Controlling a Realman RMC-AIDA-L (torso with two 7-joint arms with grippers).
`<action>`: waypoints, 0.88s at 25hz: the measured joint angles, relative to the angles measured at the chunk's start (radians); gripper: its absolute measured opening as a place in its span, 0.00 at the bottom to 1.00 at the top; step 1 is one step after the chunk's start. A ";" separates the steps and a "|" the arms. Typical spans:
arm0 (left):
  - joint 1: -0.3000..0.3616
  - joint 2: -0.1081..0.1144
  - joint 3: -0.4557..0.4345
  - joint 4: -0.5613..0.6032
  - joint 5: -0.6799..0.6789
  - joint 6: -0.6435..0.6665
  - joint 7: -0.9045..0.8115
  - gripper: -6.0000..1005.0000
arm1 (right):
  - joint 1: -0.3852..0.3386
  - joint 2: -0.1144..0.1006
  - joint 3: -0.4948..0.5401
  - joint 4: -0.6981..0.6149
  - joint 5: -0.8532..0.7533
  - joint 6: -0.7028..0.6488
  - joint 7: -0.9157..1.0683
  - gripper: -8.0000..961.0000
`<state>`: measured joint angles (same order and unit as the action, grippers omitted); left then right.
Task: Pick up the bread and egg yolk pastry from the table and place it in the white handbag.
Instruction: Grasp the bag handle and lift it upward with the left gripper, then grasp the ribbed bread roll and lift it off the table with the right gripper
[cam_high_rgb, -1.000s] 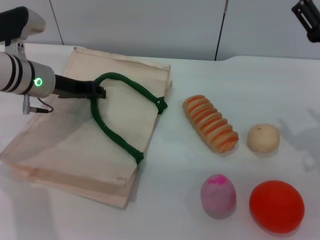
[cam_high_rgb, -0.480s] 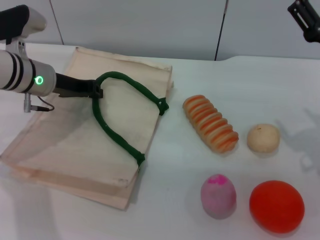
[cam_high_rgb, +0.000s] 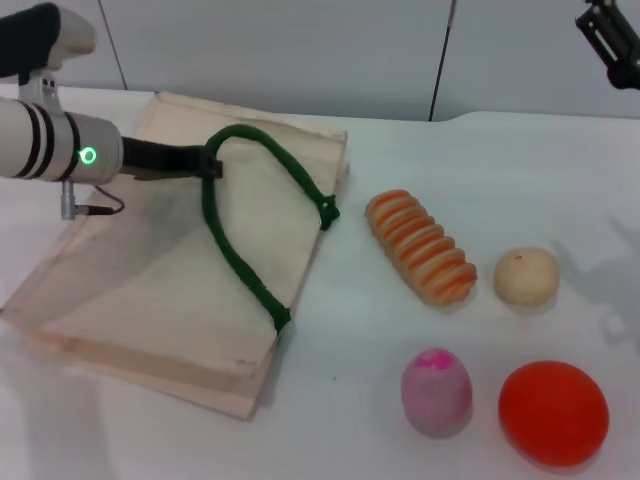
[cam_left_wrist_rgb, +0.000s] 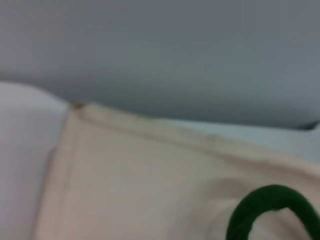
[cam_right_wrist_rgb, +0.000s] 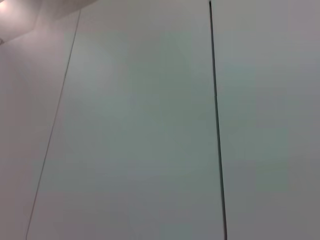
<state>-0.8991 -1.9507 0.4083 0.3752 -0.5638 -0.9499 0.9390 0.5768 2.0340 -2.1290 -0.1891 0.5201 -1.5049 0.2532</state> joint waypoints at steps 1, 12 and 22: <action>0.009 0.000 0.000 0.002 -0.052 -0.022 0.040 0.14 | -0.001 0.000 0.000 0.001 0.000 0.000 0.000 0.92; 0.120 0.043 0.000 0.010 -0.453 -0.339 0.338 0.14 | 0.019 -0.013 -0.113 0.018 -0.026 0.000 0.097 0.92; 0.175 0.068 -0.004 0.009 -0.576 -0.464 0.401 0.13 | 0.106 -0.049 -0.125 0.081 -0.342 -0.002 0.229 0.92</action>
<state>-0.7239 -1.8823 0.4040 0.3839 -1.1400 -1.4142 1.3401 0.6832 1.9853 -2.2537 -0.1077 0.1784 -1.5070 0.4824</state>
